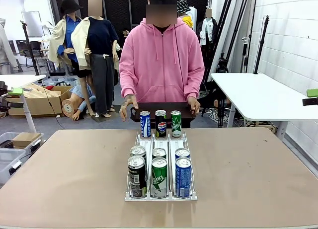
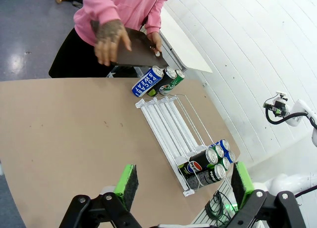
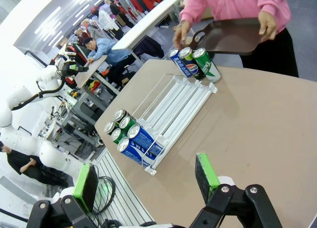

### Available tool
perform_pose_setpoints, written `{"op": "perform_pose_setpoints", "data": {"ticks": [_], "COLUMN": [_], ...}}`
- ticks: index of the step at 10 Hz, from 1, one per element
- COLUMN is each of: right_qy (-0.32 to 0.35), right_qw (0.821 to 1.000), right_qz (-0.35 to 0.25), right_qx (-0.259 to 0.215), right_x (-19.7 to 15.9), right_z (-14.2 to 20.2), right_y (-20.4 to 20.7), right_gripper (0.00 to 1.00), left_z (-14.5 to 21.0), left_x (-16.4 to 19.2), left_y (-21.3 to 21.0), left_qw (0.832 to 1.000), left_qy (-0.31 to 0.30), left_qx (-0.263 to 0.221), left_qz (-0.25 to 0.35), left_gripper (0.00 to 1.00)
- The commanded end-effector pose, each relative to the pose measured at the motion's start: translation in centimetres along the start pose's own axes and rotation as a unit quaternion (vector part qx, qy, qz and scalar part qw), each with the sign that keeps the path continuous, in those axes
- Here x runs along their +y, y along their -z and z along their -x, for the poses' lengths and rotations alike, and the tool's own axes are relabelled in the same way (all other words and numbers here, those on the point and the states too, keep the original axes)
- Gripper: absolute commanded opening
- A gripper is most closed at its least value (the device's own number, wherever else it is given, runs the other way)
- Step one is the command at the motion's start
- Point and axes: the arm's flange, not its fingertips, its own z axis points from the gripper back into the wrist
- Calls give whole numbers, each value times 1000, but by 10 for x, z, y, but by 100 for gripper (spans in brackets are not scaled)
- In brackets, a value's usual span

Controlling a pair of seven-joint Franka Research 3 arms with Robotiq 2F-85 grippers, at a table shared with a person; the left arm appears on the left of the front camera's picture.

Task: Retrieve and hand over the desired beverage to the person.
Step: Pick up a can of the same type that the person held from the Automatic Can Dispenser.

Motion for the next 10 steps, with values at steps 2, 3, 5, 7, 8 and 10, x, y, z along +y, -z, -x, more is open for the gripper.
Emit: {"op": "perform_pose_setpoints", "data": {"ticks": [2, 3, 5, 7, 8, 10], "right_qy": [2, -5, -20, -27, -28, -31], "right_qw": [999, 997, 990, 982, 977, 968], "right_qz": [11, 18, 27, 47, 55, 74], "right_qx": [50, 74, 134, 183, 202, 239], "right_x": [26, 35, 54, 79, 90, 111], "right_z": [-12, -18, -32, -46, -53, -62], "right_y": [21, 31, 55, 83, 95, 120], "right_gripper": [100, 100, 100, 100, 100, 100], "left_z": [-1, -1, -1, -1, -1, -1], "left_x": [-1, -1, -1, -1, -1, -1], "left_y": [-1, -1, -1, -1, -1, -1], "left_qw": [1000, 1000, 1000, 1000, 1000, 1000], "left_qy": [-4, -4, -4, -4, -4, -4], "left_qx": [-3, -3, -3, -3, -3, -3], "left_qz": [2, 2, 2, 2, 2, 2], "left_gripper": [100, 100, 100, 100, 100, 100]}}
